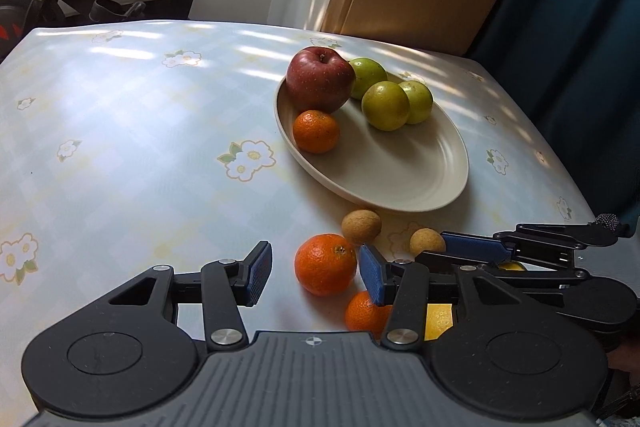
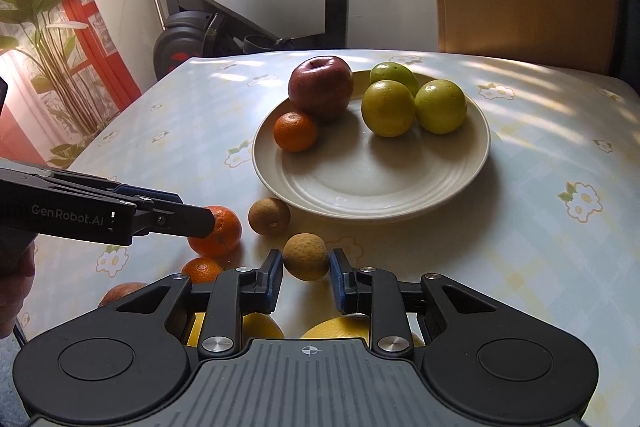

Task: Organize fruits
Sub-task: 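Grasp a mandarin with the left gripper while the right gripper grasps a small brown fruit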

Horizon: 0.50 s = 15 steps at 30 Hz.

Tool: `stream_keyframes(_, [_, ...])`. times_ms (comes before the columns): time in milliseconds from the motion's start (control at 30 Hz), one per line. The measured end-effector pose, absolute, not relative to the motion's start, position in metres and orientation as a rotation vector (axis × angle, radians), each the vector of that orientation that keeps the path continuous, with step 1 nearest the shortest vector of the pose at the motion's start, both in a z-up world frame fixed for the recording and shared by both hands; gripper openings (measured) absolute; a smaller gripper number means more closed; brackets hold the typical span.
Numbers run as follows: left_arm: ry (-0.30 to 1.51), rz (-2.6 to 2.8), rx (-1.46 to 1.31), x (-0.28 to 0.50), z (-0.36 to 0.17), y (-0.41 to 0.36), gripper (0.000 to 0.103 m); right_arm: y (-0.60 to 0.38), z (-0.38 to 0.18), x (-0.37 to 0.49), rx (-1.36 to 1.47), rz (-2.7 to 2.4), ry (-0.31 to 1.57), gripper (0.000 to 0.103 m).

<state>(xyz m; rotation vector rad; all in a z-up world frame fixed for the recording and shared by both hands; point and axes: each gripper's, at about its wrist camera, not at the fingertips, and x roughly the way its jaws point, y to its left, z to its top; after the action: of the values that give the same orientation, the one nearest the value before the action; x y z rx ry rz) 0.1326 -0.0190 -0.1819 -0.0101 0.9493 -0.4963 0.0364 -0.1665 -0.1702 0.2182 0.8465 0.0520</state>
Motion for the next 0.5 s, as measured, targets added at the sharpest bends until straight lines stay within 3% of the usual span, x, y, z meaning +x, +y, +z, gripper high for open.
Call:
stream_keyframes(367, [0.988,-0.481,0.010,0.139,-0.200,-0.033,0.050,-0.178,-0.170,0.030,0.244,0.035,0.814,0.023])
stream_keyframes(500, [0.976,-0.488,0.007,0.137,-0.201,-0.032,0.040,-0.179,-0.170,0.028,0.250,0.034,0.805,0.023])
